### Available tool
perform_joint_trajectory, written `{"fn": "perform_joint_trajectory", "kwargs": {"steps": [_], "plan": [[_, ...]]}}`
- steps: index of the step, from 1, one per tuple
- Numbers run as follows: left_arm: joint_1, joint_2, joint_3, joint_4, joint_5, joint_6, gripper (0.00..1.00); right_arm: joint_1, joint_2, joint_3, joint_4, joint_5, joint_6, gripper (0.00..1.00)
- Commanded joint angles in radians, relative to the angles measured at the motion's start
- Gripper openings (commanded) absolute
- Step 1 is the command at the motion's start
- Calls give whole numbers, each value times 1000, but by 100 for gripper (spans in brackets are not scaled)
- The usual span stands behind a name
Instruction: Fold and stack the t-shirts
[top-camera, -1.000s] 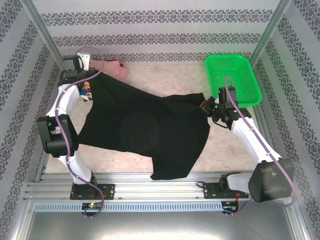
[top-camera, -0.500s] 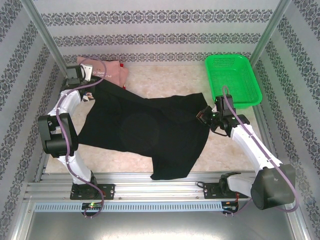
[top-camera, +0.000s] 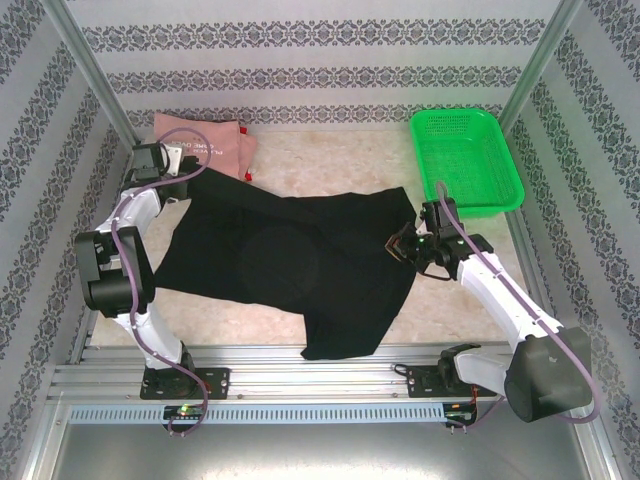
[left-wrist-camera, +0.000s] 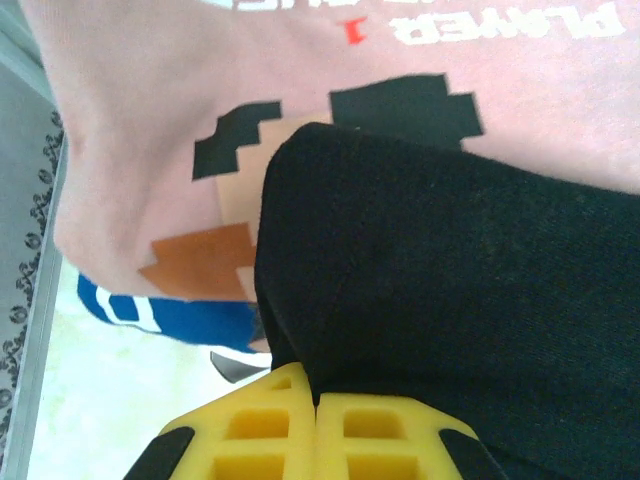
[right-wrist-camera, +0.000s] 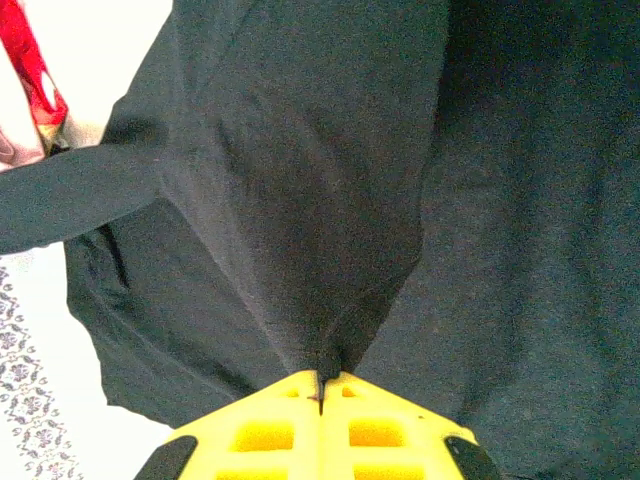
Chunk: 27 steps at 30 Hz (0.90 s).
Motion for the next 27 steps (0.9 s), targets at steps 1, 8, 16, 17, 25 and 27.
{"fn": "perform_joint_trajectory", "kwargs": {"steps": [1,8,16,17,25,27], "plan": [[16,-32,-27,29,-18,-15,0,10,-6,-21,-11,-15,11,0],[16,-28,-61,34,-1,-38,0,11,30,-19,11,-24,12,0],[16,-6,-94,46,-8,-59,0,13,60,-15,36,-25,16,0],[16,1,-89,46,-10,-64,0,13,66,-13,43,-24,16,0],[16,40,-67,42,-7,-84,0,16,124,9,56,-30,17,0],[16,38,-81,40,-2,-84,0,16,131,10,52,-21,15,0]]}}
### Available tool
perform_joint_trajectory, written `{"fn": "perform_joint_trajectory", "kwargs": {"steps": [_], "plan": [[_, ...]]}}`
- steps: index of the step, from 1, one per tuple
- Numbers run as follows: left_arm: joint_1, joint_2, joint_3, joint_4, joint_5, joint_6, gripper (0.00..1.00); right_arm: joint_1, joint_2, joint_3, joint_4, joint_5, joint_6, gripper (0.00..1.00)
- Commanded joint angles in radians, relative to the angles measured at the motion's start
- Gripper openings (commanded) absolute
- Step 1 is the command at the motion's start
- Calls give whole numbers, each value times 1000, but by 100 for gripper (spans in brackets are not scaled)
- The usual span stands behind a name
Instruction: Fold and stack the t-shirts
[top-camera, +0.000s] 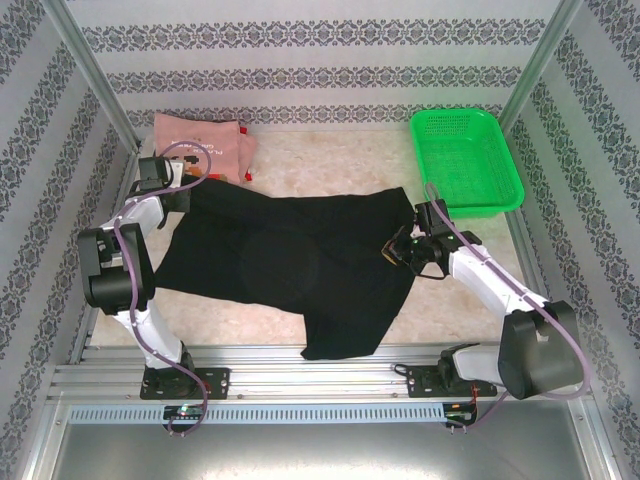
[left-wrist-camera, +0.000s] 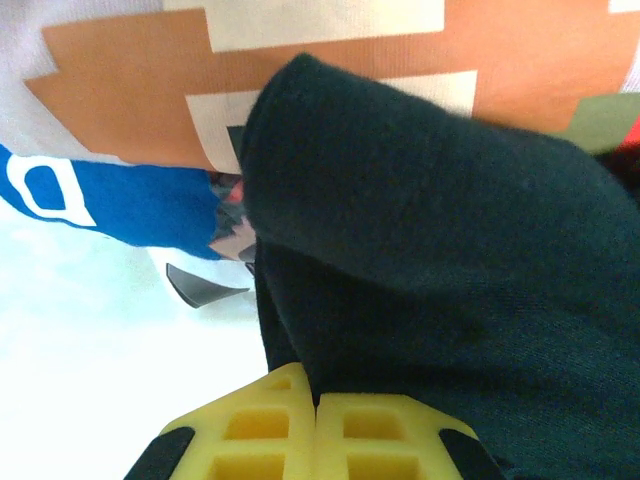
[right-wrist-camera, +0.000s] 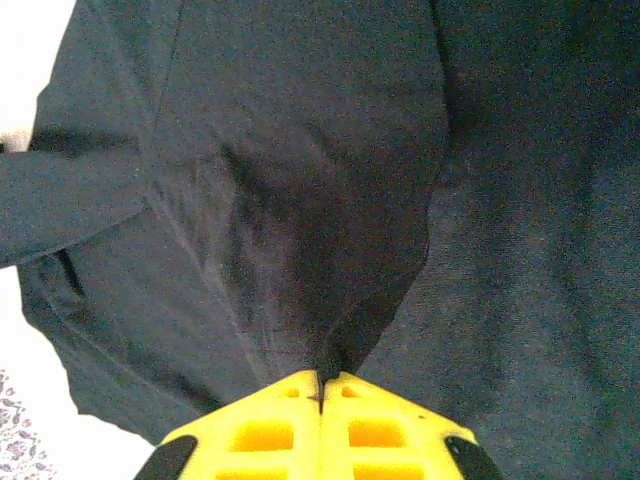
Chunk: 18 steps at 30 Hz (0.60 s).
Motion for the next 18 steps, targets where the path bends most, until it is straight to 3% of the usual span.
{"fn": "perform_joint_trajectory", "kwargs": {"steps": [1,11,13,15,17,18], "plan": [[13,12,0,20,2,-24,0,15,15,25,3,-5,14,0],[14,66,45,-37,3,-41,0,15,97,62,23,13,-12,0],[14,73,54,-53,-3,-42,1,11,112,75,22,13,-17,7],[14,69,50,-56,-20,-53,34,7,122,93,-3,21,-26,25],[17,66,59,-74,-27,-65,54,-2,116,100,-31,35,-29,43],[17,66,65,-83,-32,-70,59,-9,109,99,-37,36,-34,47]]}}
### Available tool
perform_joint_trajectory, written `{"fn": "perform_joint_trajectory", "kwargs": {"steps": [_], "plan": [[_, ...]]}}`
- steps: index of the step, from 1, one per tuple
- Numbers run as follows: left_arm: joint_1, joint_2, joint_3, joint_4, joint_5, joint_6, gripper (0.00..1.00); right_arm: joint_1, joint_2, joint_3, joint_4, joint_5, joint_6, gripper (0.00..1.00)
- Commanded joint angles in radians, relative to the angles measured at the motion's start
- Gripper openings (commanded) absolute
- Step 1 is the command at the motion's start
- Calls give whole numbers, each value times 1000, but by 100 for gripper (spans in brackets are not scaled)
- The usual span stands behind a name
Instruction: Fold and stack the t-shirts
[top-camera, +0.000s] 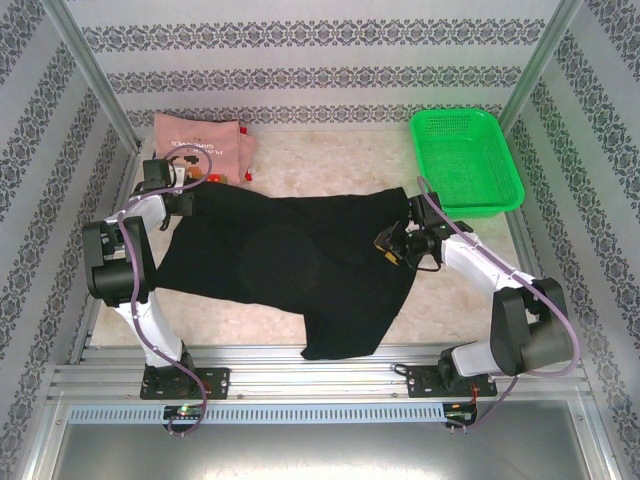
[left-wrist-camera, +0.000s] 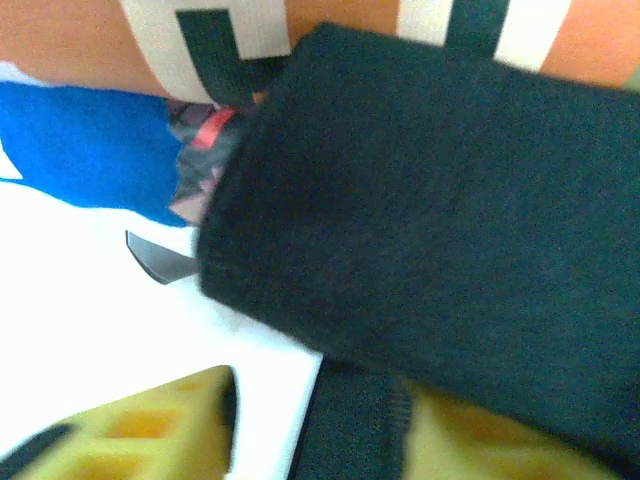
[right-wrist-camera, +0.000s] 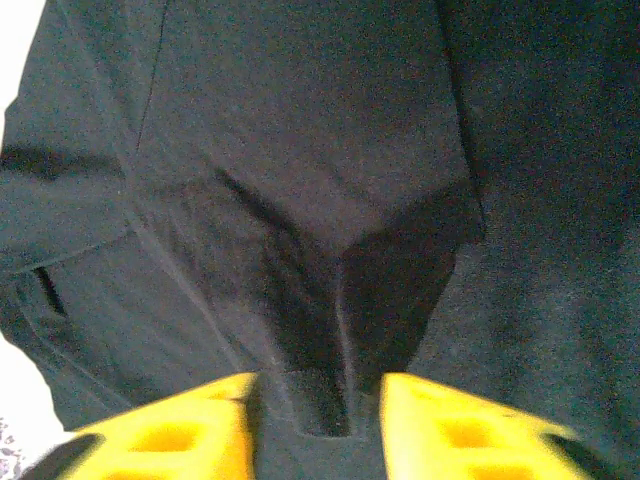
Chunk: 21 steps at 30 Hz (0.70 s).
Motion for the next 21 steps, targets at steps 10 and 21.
{"fn": "perform_joint_trajectory", "kwargs": {"steps": [10,21], "plan": [[41,-63,231,-405,15,-234,87,-115,-131,79,-255,35,-144,67],[48,-194,-9,-623,100,-589,90,-77,-88,30,-475,48,-277,68]]}}
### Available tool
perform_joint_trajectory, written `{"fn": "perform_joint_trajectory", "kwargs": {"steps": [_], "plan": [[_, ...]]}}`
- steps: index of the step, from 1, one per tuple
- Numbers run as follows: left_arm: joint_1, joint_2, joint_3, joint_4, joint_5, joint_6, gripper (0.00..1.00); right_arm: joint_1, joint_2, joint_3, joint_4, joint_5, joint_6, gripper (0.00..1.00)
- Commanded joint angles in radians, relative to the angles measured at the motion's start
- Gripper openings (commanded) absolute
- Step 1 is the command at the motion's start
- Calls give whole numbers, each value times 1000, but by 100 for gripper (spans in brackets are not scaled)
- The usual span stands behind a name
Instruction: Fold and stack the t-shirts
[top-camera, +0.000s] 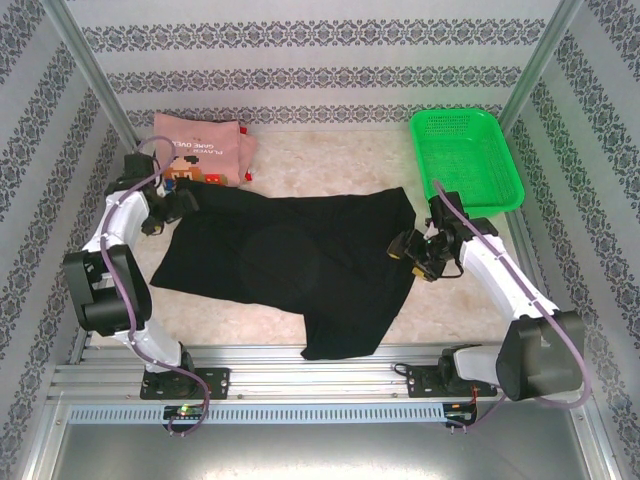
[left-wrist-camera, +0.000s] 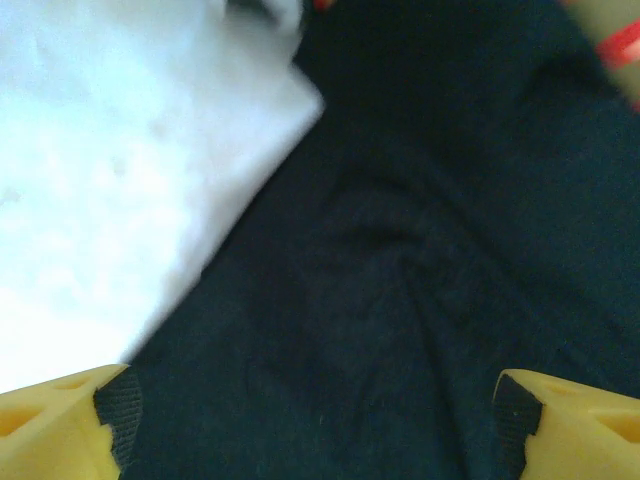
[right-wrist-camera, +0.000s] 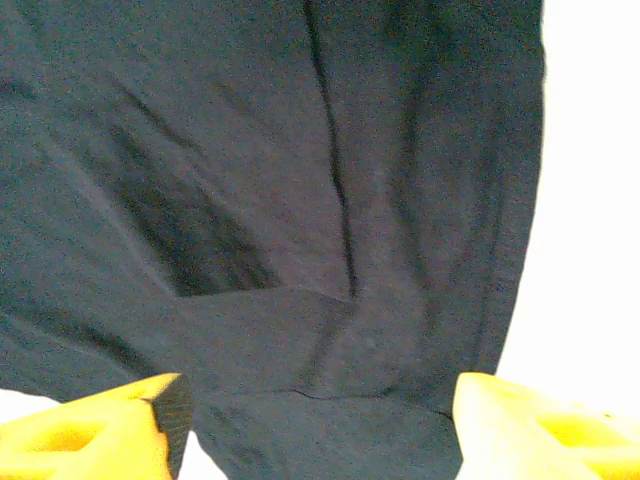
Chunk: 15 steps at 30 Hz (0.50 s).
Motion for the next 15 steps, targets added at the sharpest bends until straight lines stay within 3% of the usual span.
{"fn": "perform_joint_trajectory", "kwargs": {"steps": [1,15], "plan": [[21,32,-61,-101,3,-123,89,17,52,-44,-57,32,-61,67],[52,146,-239,16,-68,-211,74,102,260,-60,78,115,-57,56]]}}
